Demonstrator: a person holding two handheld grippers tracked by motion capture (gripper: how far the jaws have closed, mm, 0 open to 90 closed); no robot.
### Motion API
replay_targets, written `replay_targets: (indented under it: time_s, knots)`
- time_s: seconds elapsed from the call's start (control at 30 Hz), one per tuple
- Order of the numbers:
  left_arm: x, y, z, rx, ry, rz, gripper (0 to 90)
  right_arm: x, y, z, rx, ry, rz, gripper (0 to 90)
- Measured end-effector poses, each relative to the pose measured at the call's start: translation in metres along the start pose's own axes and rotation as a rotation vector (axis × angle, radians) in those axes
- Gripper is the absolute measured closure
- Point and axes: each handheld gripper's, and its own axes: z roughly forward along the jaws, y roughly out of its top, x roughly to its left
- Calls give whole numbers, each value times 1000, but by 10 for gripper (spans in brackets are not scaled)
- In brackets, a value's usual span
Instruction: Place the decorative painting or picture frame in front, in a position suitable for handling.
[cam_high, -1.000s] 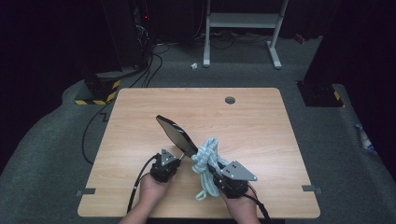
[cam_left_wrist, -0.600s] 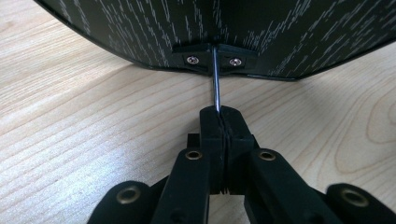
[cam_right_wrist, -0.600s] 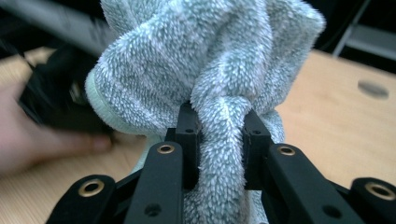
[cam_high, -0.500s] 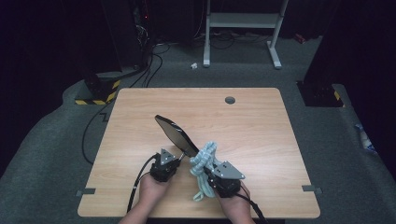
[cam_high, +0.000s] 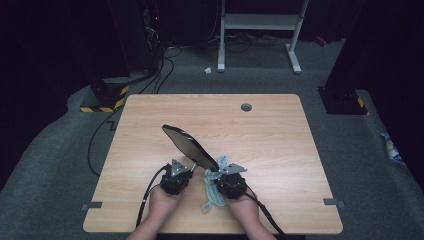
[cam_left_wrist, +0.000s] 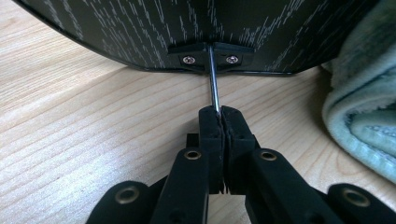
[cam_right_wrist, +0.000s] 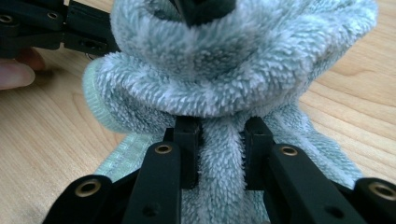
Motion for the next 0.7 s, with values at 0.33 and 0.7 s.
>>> replay_targets:
  time_s: [0.33,0.7]
  knots:
    - [-2,0,0,3,12,25,882,3,-6,-23,-87,-4,-21,734]
    - [-6,0,0,0,36,61,886,25,30,-99,-330,0,-112,732]
